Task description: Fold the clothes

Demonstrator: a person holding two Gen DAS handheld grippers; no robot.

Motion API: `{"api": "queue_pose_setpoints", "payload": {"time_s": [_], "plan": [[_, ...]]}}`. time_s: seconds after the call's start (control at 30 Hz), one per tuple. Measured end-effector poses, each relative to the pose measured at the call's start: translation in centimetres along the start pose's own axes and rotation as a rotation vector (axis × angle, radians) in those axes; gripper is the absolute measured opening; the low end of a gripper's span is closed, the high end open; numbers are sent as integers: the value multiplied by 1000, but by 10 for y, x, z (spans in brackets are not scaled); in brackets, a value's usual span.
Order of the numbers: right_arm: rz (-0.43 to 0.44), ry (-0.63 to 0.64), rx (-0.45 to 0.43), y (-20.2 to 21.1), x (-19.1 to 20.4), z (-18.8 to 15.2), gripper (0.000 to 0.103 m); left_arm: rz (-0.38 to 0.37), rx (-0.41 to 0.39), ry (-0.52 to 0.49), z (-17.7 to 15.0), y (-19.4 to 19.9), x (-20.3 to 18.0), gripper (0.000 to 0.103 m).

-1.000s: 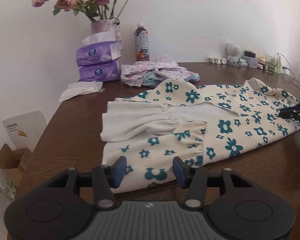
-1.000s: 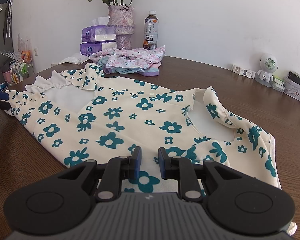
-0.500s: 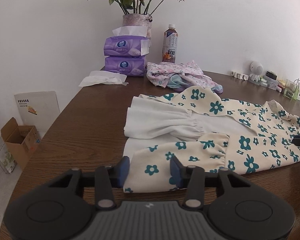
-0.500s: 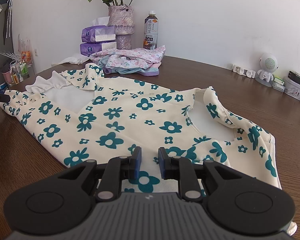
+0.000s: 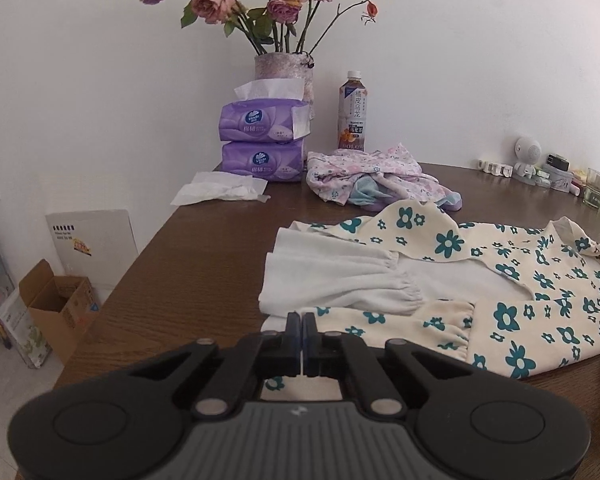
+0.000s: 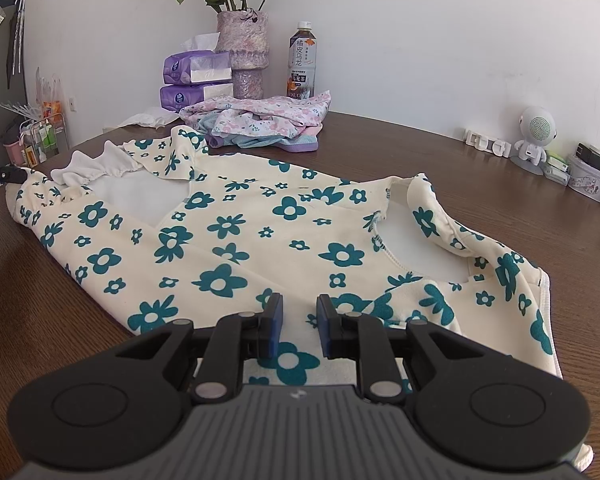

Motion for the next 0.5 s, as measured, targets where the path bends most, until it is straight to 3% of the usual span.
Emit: {"api": "queue_pose_setpoints", "payload": {"time_s": [0.3,0.43,0.5], "plan": [[0,0,0,0,0,0,19,46,71,-27,-17,-17,2,0],[2,1,-1,0,0,0,19,55,5,28,-7,0,10,4],[-4,14,-4,1,1,1,25,37,-54,27,3,16,8,8]]}}
Point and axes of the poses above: each gripper's, at about its wrist camera, not at the fingertips, and y roughly against the way its jaws point, x to its left, z to its top, the point moved 4 cm from there along -y, roughly the way its jaws point, and after that the axes turned 12 degrees about z, right-handed, at the moved point
